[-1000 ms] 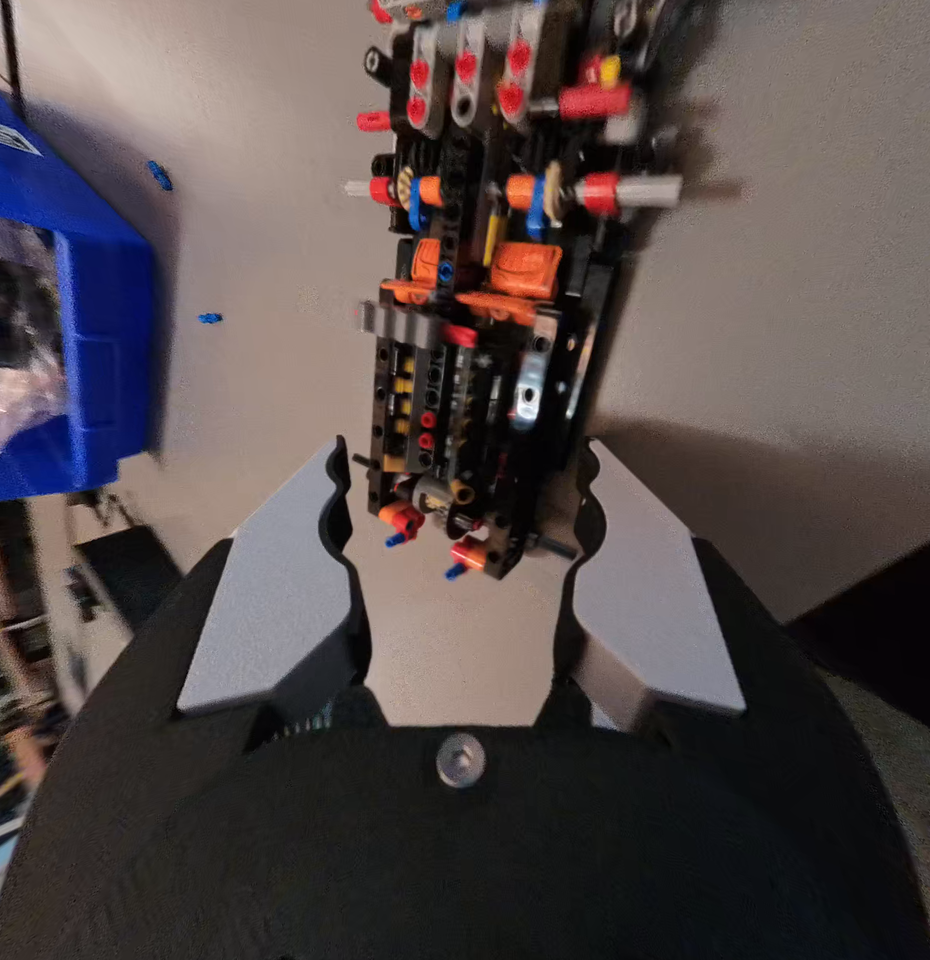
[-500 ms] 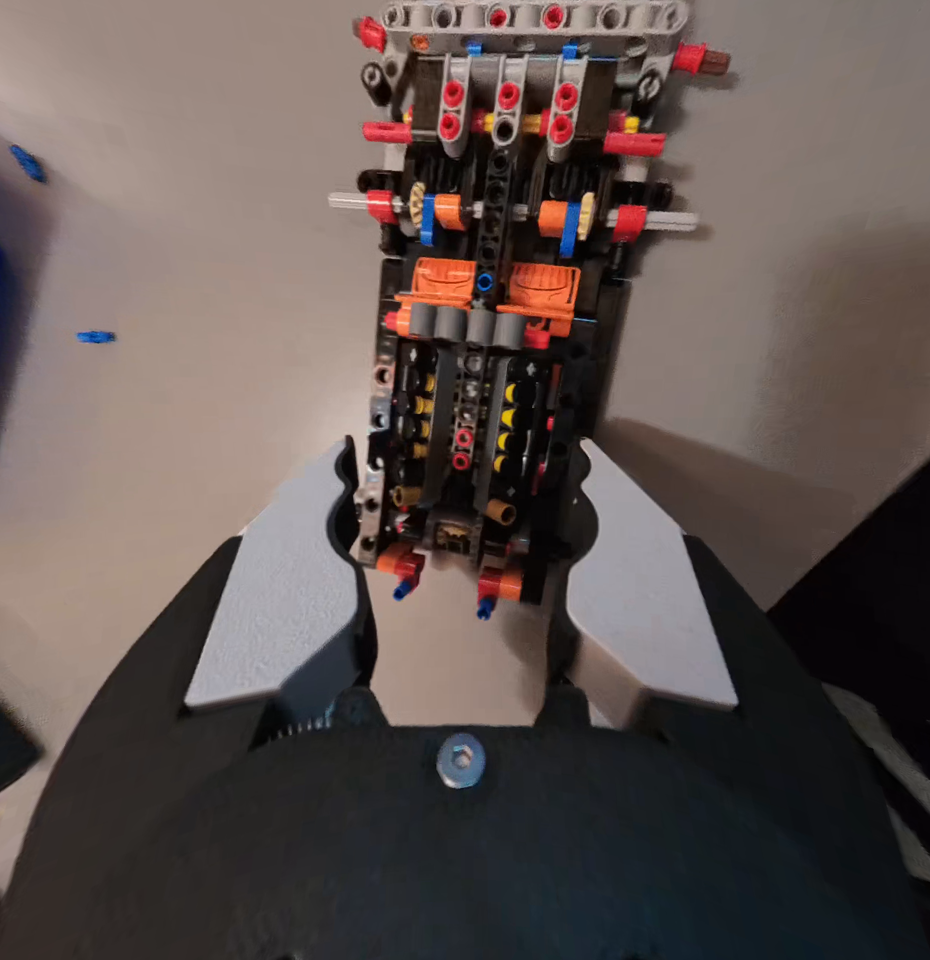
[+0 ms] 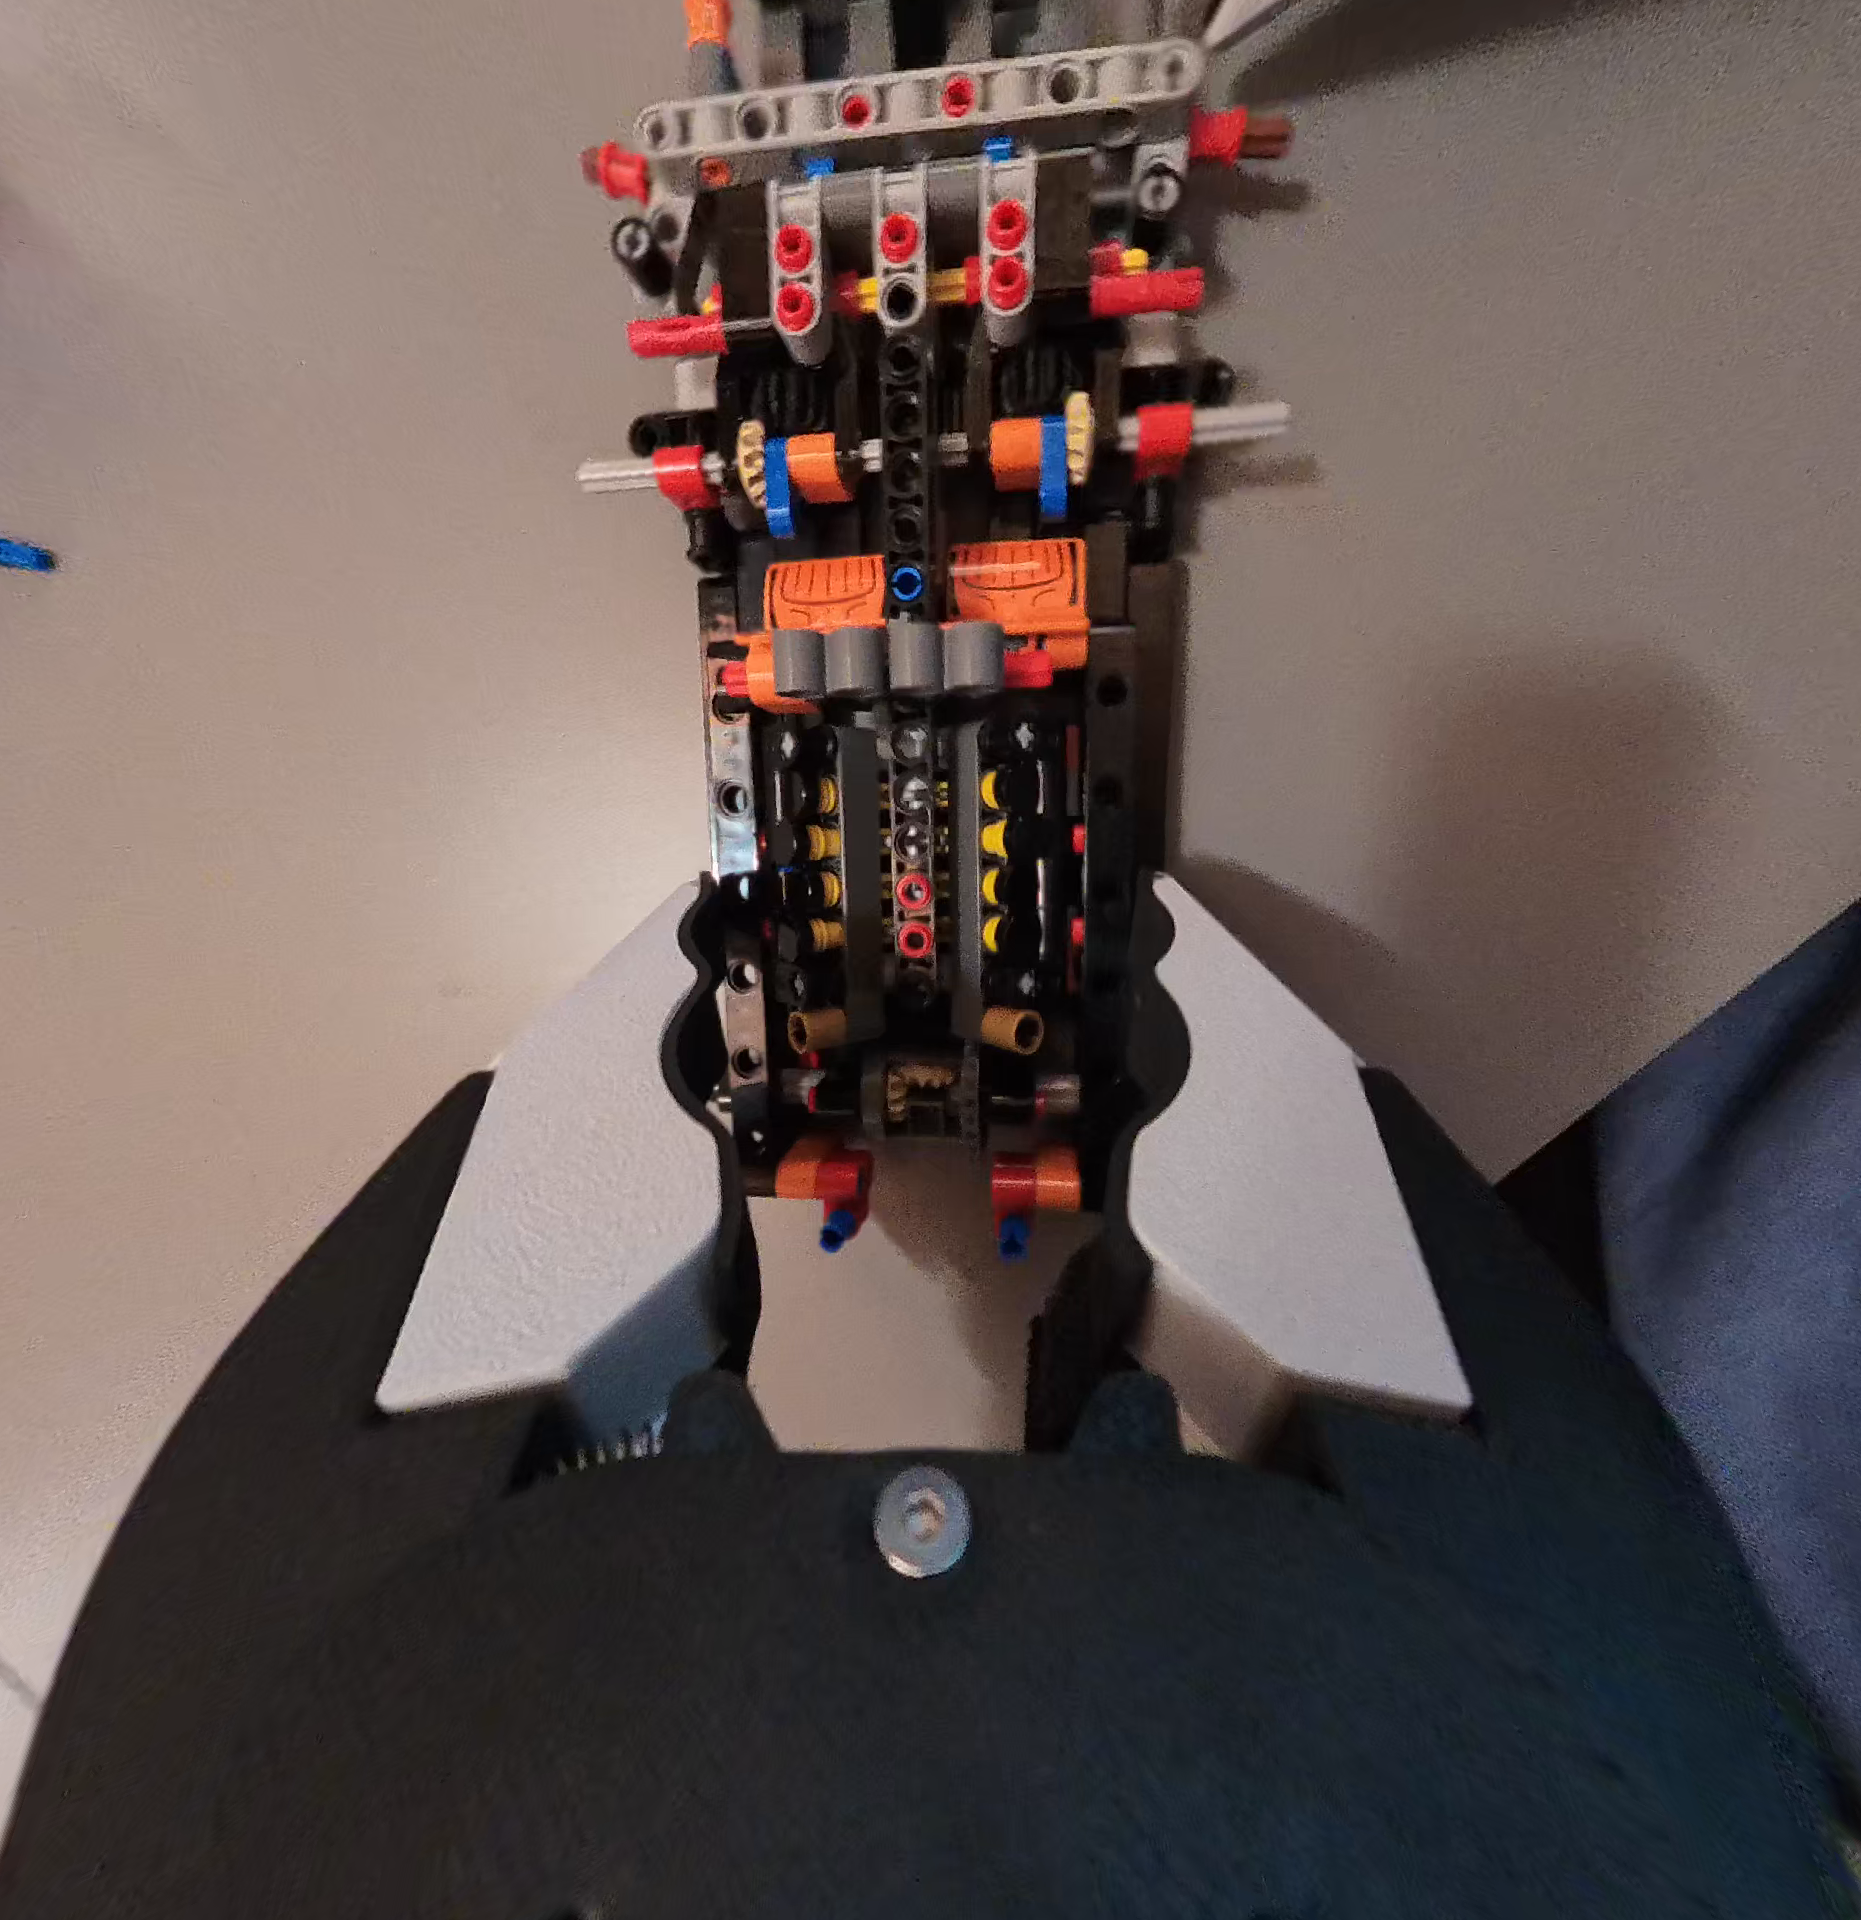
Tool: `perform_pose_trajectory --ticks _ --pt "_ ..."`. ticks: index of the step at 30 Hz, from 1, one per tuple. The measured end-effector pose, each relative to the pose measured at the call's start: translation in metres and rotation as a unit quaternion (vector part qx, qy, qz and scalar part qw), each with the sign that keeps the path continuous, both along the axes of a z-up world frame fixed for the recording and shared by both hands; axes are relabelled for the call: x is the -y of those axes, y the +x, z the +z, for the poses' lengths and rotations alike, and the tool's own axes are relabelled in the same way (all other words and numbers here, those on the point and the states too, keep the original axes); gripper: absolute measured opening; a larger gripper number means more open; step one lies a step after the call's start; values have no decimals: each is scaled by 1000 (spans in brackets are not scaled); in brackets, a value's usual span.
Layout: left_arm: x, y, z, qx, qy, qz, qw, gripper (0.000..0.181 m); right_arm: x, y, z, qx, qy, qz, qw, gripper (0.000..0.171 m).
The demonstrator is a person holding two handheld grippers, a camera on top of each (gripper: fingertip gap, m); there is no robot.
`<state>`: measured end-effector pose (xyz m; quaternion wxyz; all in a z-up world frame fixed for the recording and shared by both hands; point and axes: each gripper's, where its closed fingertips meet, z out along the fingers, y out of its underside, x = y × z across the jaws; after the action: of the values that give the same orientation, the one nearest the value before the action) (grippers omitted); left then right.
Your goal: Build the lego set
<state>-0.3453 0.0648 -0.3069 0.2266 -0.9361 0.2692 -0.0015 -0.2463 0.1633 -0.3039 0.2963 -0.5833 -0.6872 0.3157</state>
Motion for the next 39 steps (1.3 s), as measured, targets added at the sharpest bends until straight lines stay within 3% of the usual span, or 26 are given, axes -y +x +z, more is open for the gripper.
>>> perform_pose_trajectory --ticks 1,5,10,18,25,29,32,36,39 --pt "1 8 0 10 1 10 1000 76 -5 2 1 -3 0 -7 1000 12" --pt "5 35 9 56 7 22 998 80 -5 17 7 -16 -33 -18 999 18" --pt "2 33 25 95 10 20 995 83 8 23 9 -13 -43 -14 999 23" --pt "-43 53 62 86 98 -68 989 70 5 10 0 12 -15 -17 1000 7" --pt "-80 83 53 46 132 -131 981 67 1 13 1 13 -37 -16 999 3" --pt "-82 93 37 28 114 -160 980 56 2 14 10 -3 -54 -11 998 14" --pt "-86 97 32 2 121 -173 978 46 -7 12 20 -23 -79 -25 996 13" --pt "-94 93 23 -33 110 -161 980 47 -19 6 18 -23 -95 -37 994 11" --pt "-100 84 23 -35 103 -142 984 48 -19 4 17 -22 -110 -46 993 23"
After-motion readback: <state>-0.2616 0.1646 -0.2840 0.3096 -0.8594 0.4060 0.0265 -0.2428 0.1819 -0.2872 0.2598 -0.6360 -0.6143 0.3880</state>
